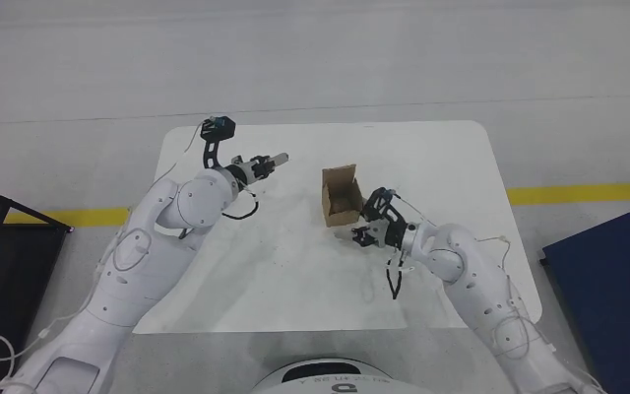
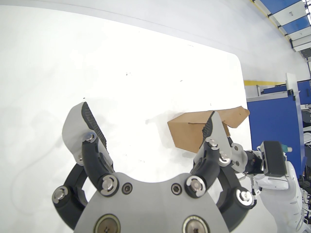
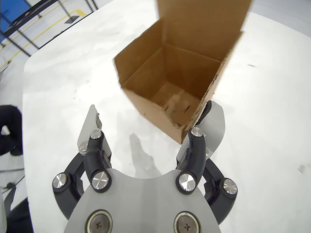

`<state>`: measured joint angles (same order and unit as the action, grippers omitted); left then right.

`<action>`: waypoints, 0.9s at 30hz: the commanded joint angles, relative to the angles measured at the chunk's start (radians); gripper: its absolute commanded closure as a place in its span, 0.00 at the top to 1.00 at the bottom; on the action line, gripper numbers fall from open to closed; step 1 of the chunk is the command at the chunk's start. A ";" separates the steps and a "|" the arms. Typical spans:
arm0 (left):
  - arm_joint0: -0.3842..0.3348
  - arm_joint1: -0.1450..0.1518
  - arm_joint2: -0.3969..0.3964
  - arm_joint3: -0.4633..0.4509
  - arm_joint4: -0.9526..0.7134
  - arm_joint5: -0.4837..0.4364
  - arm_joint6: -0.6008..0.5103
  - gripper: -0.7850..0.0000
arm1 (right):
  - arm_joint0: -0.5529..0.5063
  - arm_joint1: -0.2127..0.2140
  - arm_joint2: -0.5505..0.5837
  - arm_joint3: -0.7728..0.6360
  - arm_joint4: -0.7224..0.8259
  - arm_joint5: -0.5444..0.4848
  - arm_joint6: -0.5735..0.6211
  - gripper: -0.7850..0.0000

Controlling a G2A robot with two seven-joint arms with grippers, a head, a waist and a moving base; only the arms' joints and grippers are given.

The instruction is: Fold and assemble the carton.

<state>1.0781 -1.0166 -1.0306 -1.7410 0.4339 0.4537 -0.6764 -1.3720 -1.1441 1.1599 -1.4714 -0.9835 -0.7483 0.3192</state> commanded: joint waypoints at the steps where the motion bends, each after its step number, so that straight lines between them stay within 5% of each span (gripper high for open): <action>1: 0.003 0.000 -0.008 0.000 0.003 -0.002 -0.004 1.00 | 0.003 0.002 -0.003 0.000 0.002 -0.034 0.002 0.93; 5: 0.007 0.000 -0.021 0.000 0.008 -0.010 -0.011 1.00 | -0.011 0.011 0.060 -0.006 0.053 0.014 -0.033 0.96; 14: -0.012 -0.029 0.011 0.116 -0.203 -0.123 -0.051 1.00 | -0.044 0.006 0.107 -0.127 0.086 0.435 0.054 0.80; 27: -0.157 -0.112 0.191 0.351 -0.339 -0.301 -0.042 1.00 | -0.009 -0.006 0.031 -0.197 0.118 0.537 0.256 0.59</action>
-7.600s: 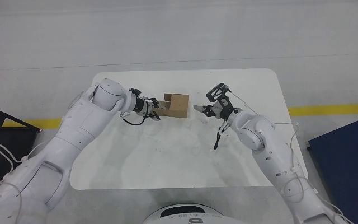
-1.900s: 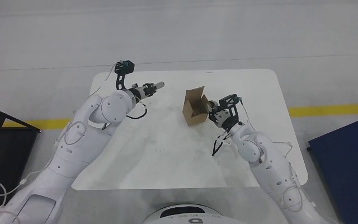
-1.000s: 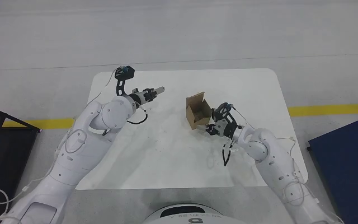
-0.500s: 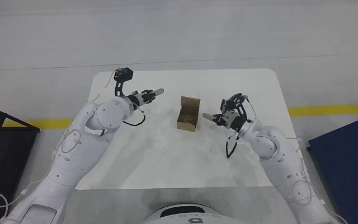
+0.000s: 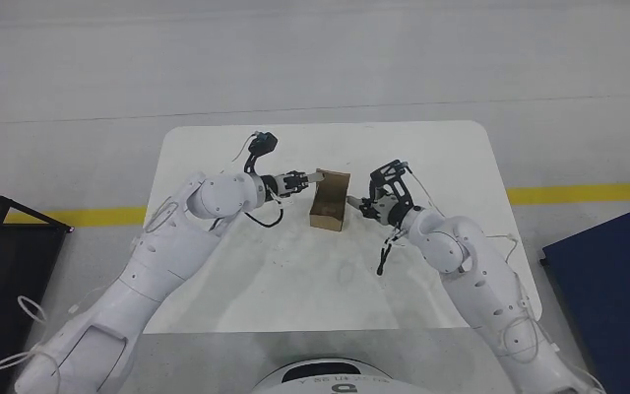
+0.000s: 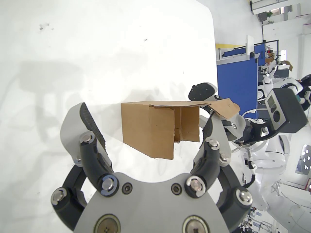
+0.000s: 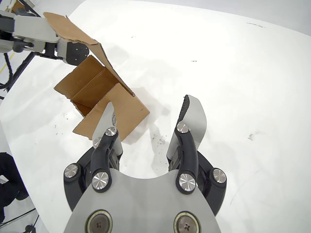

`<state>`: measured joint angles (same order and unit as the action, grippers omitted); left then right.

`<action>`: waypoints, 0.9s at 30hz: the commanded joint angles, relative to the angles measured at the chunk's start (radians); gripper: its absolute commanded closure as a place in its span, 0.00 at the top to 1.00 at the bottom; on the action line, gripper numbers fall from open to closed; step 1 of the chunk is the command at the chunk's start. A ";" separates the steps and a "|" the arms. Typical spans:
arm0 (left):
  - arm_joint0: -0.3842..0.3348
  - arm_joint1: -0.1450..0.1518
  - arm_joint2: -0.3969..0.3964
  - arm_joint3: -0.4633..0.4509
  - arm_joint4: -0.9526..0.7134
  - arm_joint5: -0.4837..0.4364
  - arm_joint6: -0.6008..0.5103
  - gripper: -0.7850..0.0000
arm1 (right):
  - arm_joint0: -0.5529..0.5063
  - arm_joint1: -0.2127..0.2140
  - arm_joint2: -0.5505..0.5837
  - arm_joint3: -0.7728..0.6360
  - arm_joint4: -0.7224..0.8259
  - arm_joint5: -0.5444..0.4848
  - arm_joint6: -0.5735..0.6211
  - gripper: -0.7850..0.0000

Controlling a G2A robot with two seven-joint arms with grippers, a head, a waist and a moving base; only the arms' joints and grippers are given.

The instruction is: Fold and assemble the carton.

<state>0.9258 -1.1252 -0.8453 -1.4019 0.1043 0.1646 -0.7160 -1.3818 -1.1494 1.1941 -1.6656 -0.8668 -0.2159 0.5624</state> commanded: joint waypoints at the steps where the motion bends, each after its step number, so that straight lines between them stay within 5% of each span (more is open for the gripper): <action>1: -0.011 -0.008 0.013 0.023 -0.020 -0.025 -0.007 1.00 | 0.004 -0.001 -0.009 -0.007 0.003 0.010 0.025 0.56; 11: -0.033 -0.034 0.024 0.082 -0.114 -0.077 -0.037 1.00 | 0.038 -0.010 -0.045 -0.028 0.018 0.072 0.074 0.61; 27: 0.000 -0.044 0.003 0.063 -0.145 -0.071 -0.029 1.00 | 0.007 -0.009 -0.045 -0.062 0.112 0.065 0.136 0.48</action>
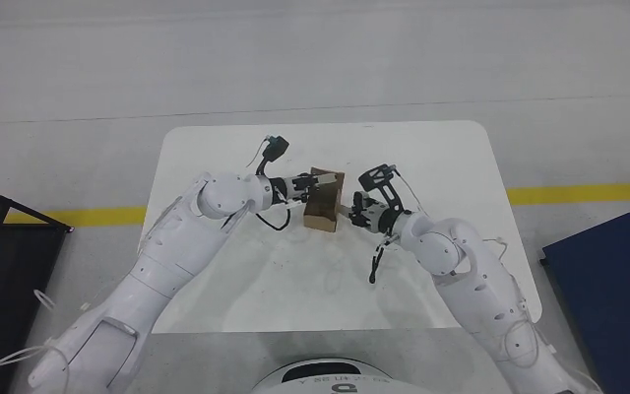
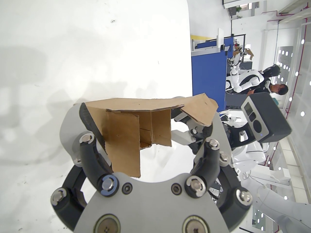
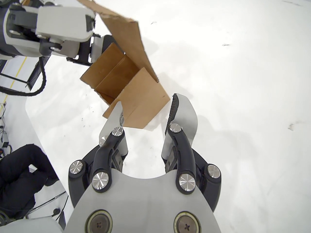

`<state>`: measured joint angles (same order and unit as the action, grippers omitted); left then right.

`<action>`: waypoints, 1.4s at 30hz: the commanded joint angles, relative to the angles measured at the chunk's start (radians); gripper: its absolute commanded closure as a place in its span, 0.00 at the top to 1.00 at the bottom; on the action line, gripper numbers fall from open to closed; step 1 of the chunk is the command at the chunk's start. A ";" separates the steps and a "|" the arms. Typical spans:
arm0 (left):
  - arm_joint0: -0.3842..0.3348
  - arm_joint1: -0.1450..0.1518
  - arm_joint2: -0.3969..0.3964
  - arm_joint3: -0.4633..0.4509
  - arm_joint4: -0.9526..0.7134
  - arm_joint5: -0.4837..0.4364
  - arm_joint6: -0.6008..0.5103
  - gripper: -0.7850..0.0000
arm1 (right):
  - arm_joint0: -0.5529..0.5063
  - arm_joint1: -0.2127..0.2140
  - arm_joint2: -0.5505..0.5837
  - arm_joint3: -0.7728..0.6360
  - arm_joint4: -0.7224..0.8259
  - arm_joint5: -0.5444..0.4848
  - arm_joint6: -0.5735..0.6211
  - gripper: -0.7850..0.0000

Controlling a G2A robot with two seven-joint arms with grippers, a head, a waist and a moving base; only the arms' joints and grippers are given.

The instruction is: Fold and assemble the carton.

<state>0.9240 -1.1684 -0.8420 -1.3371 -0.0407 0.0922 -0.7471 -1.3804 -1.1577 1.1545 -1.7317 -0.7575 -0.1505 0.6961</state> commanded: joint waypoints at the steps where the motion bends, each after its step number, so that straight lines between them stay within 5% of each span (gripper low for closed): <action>1: 0.005 -0.001 0.000 -0.004 -0.001 0.002 0.003 1.00 | 0.012 -0.002 -0.011 0.009 0.004 0.001 0.004 0.48; 10: 0.026 -0.001 -0.018 -0.020 0.009 0.007 0.010 1.00 | 0.062 -0.014 -0.070 0.045 -0.014 0.038 0.020 0.45; 15: 0.032 0.002 -0.042 0.001 0.035 0.032 0.042 1.00 | 0.065 -0.017 -0.080 0.036 -0.031 0.094 0.026 0.26; 21: 0.051 0.018 -0.110 0.007 0.051 0.028 0.054 1.00 | 0.073 -0.023 -0.104 0.028 -0.023 0.132 0.051 0.24; 23: 0.061 0.027 -0.143 0.000 0.056 0.025 0.052 1.00 | 0.081 -0.024 -0.112 0.030 -0.034 0.145 0.059 0.15; 29: 0.112 0.056 -0.260 -0.082 0.068 0.019 0.046 1.00 | 0.101 -0.030 -0.138 0.029 -0.066 0.192 0.085 0.15; 31: 0.135 0.064 -0.293 -0.117 0.074 0.019 0.044 1.00 | 0.110 -0.032 -0.151 0.024 -0.090 0.204 0.100 0.00; 42: 0.224 0.097 -0.358 -0.254 0.219 -0.028 -0.050 1.00 | 0.081 -0.025 -0.104 -0.067 -0.241 0.341 0.093 0.00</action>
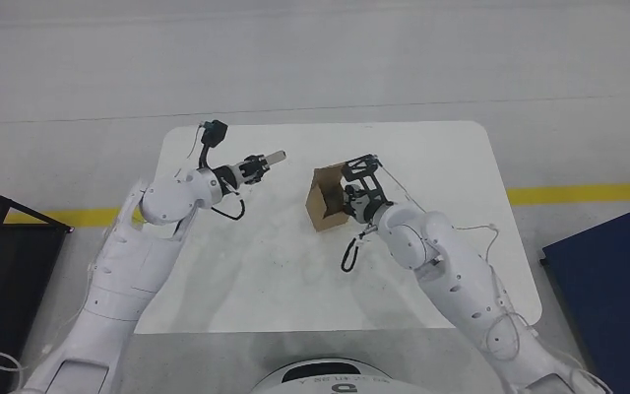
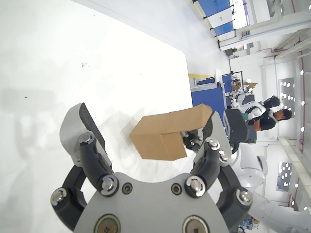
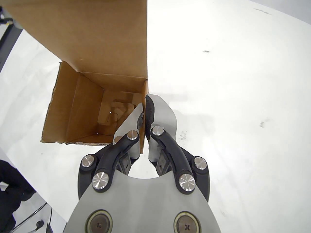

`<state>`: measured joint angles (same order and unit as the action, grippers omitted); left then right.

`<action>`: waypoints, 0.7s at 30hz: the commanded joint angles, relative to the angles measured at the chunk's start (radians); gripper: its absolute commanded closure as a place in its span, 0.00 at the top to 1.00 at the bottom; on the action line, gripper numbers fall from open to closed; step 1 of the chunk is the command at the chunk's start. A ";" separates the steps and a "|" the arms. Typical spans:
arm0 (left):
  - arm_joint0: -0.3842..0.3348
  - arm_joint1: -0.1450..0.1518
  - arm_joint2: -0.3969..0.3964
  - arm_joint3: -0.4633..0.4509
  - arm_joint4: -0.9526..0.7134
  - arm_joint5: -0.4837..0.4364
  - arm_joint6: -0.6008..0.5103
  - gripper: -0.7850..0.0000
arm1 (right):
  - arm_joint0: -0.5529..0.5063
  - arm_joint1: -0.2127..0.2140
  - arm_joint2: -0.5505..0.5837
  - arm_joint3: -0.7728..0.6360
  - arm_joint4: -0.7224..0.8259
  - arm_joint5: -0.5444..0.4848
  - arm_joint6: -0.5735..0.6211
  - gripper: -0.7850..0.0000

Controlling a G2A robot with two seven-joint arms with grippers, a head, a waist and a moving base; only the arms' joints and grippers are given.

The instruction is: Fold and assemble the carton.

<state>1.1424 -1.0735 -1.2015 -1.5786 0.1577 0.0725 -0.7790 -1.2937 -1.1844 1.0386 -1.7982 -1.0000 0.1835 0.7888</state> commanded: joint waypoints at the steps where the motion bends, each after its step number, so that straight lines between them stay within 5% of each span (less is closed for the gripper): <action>1: 0.012 0.005 0.004 -0.026 0.033 -0.015 -0.038 1.00 | -0.015 0.003 0.026 0.002 0.009 0.013 -0.002 0.00; 2: 0.016 0.007 0.007 -0.038 0.052 -0.024 -0.066 1.00 | -0.023 0.004 0.039 0.008 0.019 0.016 -0.004 0.15; 5: 0.021 0.014 0.019 -0.070 0.116 -0.034 -0.130 1.00 | -0.051 0.003 0.080 0.026 0.122 0.012 -0.020 0.85; 12: 0.014 0.013 0.059 -0.089 0.171 0.005 -0.157 1.00 | -0.120 0.012 0.198 0.098 0.383 -0.170 -0.097 0.93; 14: 0.002 0.010 0.076 -0.079 0.193 0.020 -0.154 0.98 | -0.142 0.015 0.237 0.121 0.463 -0.235 -0.127 0.89; 16: -0.015 0.007 0.099 -0.067 0.215 0.040 -0.161 0.48 | -0.158 0.018 0.266 0.143 0.513 -0.299 -0.144 0.86; 21: -0.051 -0.003 0.149 -0.043 0.228 0.044 -0.189 0.45 | -0.168 0.023 0.292 0.190 0.590 -0.407 -0.154 0.83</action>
<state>1.0966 -1.0753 -1.0617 -1.6252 0.3819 0.1181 -0.9605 -1.4632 -1.1620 1.3304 -1.6155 -0.4188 -0.2106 0.6353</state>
